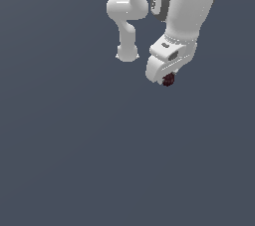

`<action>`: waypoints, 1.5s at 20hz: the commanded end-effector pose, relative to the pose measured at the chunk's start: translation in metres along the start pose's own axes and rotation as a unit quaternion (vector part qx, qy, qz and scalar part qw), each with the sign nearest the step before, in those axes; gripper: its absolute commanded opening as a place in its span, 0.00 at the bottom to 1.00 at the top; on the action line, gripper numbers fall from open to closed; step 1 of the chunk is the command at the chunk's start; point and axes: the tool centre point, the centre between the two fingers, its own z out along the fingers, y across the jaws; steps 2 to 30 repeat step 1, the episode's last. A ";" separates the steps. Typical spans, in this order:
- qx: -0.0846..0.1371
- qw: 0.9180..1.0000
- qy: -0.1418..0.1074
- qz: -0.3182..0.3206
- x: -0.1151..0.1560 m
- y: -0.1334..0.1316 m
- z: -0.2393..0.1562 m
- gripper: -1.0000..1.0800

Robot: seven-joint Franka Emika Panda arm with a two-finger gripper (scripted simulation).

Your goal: Pick up the object and move it to a goal position.

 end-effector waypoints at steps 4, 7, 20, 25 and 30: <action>0.000 1.000 0.000 0.000 0.001 -0.001 -0.002 0.00; 0.000 1.000 0.000 0.000 0.001 -0.001 -0.002 0.00; 0.000 1.000 0.000 0.000 0.001 -0.001 -0.002 0.00; 0.000 1.000 0.000 0.000 0.001 -0.001 -0.002 0.00; 0.000 1.000 0.000 0.000 0.001 -0.001 -0.002 0.00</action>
